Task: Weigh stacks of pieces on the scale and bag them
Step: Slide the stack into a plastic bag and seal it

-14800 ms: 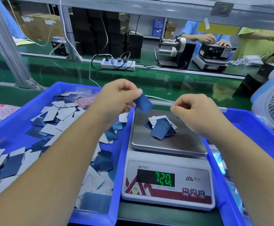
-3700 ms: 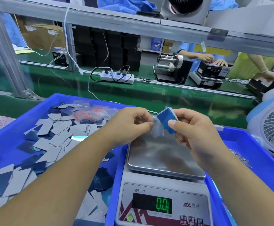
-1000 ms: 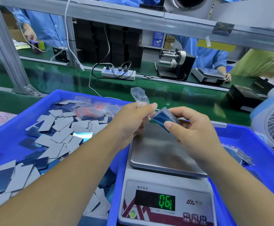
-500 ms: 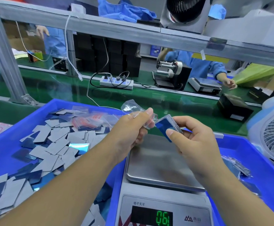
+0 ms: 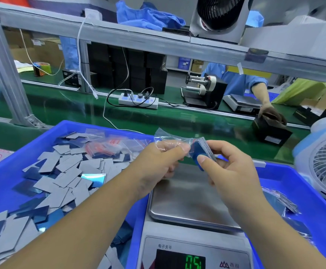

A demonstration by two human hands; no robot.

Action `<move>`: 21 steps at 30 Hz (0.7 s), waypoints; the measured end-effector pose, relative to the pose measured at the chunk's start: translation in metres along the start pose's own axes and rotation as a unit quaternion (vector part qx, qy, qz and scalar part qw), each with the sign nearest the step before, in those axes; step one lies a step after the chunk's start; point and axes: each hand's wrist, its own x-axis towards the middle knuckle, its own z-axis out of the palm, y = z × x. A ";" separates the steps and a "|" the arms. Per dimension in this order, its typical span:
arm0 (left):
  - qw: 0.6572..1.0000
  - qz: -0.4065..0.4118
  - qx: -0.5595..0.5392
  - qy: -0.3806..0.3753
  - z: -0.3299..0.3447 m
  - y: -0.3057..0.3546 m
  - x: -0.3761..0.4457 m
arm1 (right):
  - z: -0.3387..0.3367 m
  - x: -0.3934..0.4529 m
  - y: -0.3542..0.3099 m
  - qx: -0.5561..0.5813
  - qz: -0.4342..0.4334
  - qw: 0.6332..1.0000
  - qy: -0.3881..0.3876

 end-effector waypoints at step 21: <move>0.998 0.028 -0.034 -0.043 -0.006 -0.001 -0.001 | -0.004 0.001 -0.007 0.093 0.089 0.987 -0.099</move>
